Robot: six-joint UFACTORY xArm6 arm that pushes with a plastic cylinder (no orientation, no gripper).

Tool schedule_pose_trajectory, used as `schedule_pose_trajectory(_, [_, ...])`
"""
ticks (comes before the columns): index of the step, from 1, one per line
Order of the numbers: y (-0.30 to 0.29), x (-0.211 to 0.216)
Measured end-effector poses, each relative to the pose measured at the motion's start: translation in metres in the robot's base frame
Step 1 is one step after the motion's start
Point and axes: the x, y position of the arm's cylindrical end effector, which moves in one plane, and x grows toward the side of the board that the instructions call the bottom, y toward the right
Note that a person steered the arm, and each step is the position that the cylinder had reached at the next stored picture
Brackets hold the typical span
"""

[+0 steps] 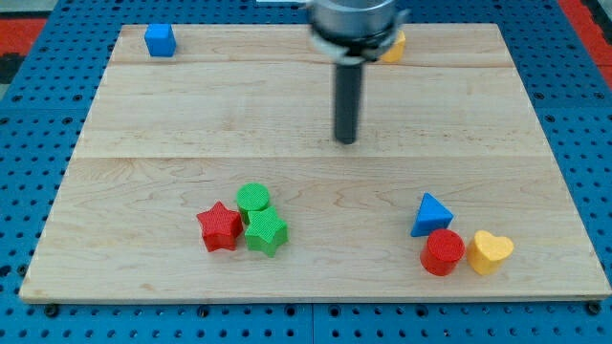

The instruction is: Move the yellow hexagon to the top right of the green circle

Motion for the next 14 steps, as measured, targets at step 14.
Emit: schedule_pose_trajectory(14, [0.076, -0.183])
